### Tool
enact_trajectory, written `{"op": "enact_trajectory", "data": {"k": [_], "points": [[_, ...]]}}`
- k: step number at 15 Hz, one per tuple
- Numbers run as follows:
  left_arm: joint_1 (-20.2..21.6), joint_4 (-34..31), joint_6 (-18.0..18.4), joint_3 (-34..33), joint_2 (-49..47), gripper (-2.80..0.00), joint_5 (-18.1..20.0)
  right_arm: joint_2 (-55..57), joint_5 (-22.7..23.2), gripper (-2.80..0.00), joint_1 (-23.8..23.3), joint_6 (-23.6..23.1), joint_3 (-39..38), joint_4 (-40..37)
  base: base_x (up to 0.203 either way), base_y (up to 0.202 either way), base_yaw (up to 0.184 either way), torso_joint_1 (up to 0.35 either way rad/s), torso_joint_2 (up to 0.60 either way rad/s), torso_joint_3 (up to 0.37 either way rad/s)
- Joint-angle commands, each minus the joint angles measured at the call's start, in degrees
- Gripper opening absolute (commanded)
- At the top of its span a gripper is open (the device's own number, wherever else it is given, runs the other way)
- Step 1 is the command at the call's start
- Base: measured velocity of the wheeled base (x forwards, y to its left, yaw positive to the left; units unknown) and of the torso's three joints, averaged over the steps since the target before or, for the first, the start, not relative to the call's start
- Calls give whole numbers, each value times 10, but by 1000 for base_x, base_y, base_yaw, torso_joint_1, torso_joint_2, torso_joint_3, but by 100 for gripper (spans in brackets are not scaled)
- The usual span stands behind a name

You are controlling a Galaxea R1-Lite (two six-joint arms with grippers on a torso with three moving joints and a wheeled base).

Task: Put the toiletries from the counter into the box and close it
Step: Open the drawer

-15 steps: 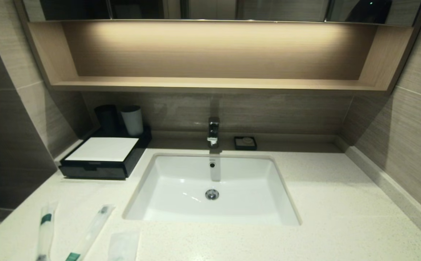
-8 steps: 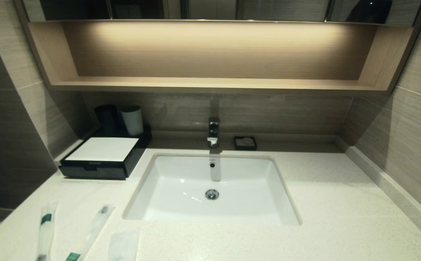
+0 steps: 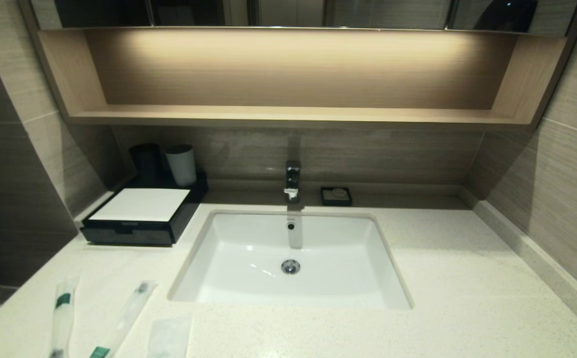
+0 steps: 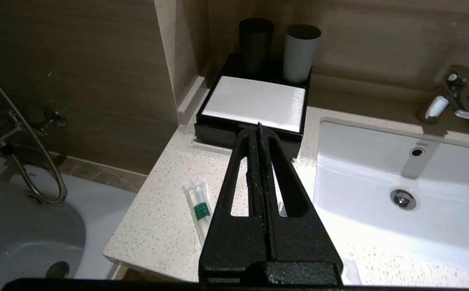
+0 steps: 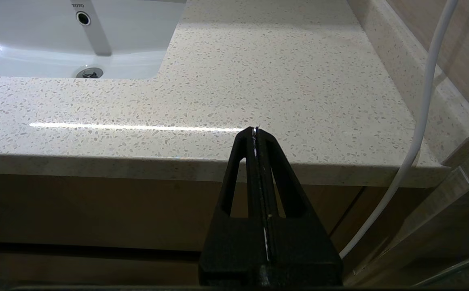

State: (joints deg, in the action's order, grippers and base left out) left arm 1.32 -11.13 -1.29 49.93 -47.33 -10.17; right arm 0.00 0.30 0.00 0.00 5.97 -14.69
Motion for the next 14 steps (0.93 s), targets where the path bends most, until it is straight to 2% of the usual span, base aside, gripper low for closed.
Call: {"op": "enact_trajectory", "data": {"k": [1,6,9,14], "points": [[27,11,-9,54,-163,-280,2,0,0,-280,0,0,0,-1,0,0,0,0,0,0],[129,23,-14,144,-327,-280,60,0,0,-280,0,0,0,-1,0,0,0,0,0,0],[140,22,-11,137,-367,-280,112,0,0,-280,0,0,0,-1,0,0,0,0,0,0],[139,16,29,111,-437,-280,139,0,0,-280,0,0,0,-1,0,0,0,0,0,0]]}}
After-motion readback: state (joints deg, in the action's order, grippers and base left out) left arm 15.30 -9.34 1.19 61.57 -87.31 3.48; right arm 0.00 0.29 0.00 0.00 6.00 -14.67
